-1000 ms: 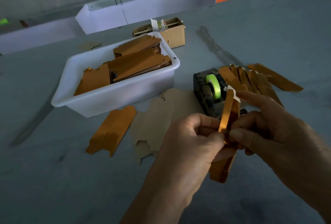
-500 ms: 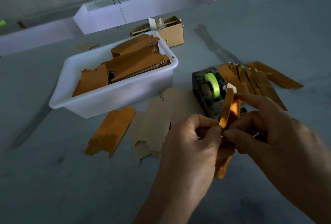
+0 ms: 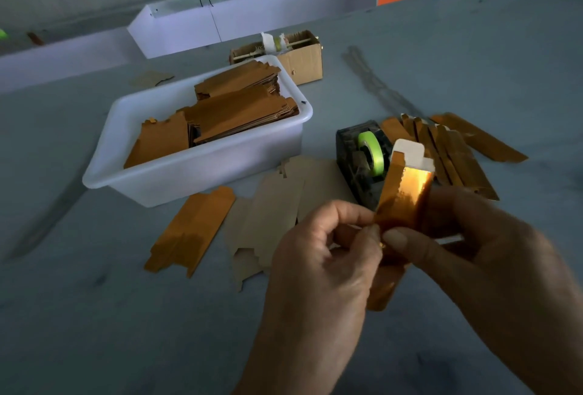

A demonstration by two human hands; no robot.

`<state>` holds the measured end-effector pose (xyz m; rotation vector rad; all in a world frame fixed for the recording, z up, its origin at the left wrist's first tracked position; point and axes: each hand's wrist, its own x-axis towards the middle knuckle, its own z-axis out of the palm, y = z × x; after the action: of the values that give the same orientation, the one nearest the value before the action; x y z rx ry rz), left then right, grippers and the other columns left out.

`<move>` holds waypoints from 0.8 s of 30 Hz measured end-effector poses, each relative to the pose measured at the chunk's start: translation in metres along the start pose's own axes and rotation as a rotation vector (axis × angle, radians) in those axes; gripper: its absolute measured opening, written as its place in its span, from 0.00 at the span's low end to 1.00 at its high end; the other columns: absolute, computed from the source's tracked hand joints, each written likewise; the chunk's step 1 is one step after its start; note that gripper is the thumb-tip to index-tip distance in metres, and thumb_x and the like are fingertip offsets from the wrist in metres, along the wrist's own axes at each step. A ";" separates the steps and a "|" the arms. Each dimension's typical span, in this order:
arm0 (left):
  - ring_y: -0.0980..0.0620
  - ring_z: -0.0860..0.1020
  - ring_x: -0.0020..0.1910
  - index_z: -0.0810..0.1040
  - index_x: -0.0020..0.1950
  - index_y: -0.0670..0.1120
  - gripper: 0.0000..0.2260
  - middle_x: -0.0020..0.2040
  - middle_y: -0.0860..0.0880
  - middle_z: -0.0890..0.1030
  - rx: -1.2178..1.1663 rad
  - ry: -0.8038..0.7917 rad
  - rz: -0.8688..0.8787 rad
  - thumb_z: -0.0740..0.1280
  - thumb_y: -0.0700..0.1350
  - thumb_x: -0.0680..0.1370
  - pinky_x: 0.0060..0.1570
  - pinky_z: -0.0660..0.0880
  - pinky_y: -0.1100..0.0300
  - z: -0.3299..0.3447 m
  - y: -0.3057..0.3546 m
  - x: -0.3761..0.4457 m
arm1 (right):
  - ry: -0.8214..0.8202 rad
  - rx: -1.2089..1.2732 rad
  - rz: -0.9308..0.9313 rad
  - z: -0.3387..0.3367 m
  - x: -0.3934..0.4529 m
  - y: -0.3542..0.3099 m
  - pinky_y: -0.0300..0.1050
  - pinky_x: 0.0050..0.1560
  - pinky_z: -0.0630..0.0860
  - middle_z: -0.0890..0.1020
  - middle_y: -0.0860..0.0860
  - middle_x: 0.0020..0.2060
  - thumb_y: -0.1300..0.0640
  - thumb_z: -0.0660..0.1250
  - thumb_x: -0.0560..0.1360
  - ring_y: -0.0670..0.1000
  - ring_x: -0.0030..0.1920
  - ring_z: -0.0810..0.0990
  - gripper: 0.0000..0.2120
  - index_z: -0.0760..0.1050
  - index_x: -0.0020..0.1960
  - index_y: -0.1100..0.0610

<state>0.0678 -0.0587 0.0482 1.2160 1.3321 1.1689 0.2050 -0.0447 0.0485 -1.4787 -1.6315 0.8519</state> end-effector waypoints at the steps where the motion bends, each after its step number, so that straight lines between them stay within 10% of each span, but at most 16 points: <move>1: 0.49 0.85 0.39 0.81 0.43 0.50 0.03 0.40 0.46 0.84 0.007 0.001 -0.009 0.68 0.46 0.76 0.40 0.83 0.49 0.000 0.000 0.000 | -0.050 0.158 0.038 0.001 0.000 0.001 0.36 0.36 0.72 0.82 0.36 0.38 0.35 0.65 0.54 0.36 0.38 0.81 0.21 0.79 0.44 0.40; 7: 0.49 0.85 0.39 0.75 0.56 0.46 0.09 0.41 0.48 0.85 -0.228 -0.080 -0.235 0.67 0.39 0.76 0.36 0.81 0.57 -0.009 0.002 0.005 | -0.197 0.425 0.140 0.005 0.007 0.007 0.54 0.55 0.76 0.84 0.52 0.40 0.48 0.67 0.61 0.50 0.44 0.83 0.15 0.81 0.47 0.43; 10: 0.54 0.84 0.41 0.78 0.51 0.50 0.04 0.42 0.50 0.85 0.068 -0.079 -0.062 0.65 0.45 0.78 0.34 0.80 0.61 -0.021 0.000 0.011 | -0.123 0.398 0.149 0.000 0.016 0.012 0.54 0.56 0.75 0.84 0.50 0.43 0.47 0.65 0.63 0.49 0.46 0.82 0.14 0.80 0.48 0.42; 14: 0.59 0.79 0.45 0.77 0.52 0.53 0.07 0.46 0.57 0.81 0.715 0.307 0.066 0.64 0.53 0.78 0.39 0.72 0.71 -0.045 -0.016 0.029 | 0.175 0.163 0.057 -0.016 0.045 0.021 0.54 0.46 0.78 0.82 0.48 0.39 0.51 0.66 0.73 0.50 0.41 0.81 0.08 0.77 0.41 0.37; 18: 0.47 0.73 0.63 0.70 0.69 0.47 0.22 0.65 0.46 0.74 0.931 0.348 -0.148 0.65 0.55 0.78 0.59 0.71 0.54 -0.072 -0.039 0.045 | 0.258 0.035 0.043 -0.022 0.080 0.035 0.52 0.46 0.77 0.81 0.43 0.40 0.54 0.65 0.76 0.49 0.43 0.80 0.10 0.78 0.49 0.39; 24: 0.44 0.73 0.62 0.72 0.68 0.45 0.27 0.63 0.44 0.75 0.943 0.321 -0.228 0.73 0.51 0.72 0.62 0.71 0.47 -0.090 -0.060 0.059 | 0.305 -0.086 0.109 -0.010 0.108 0.062 0.45 0.45 0.71 0.78 0.49 0.41 0.56 0.65 0.76 0.50 0.42 0.76 0.10 0.79 0.56 0.51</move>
<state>-0.0299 -0.0065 -0.0055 1.4749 2.3395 0.5599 0.2399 0.0691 0.0106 -1.6790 -1.3858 0.5847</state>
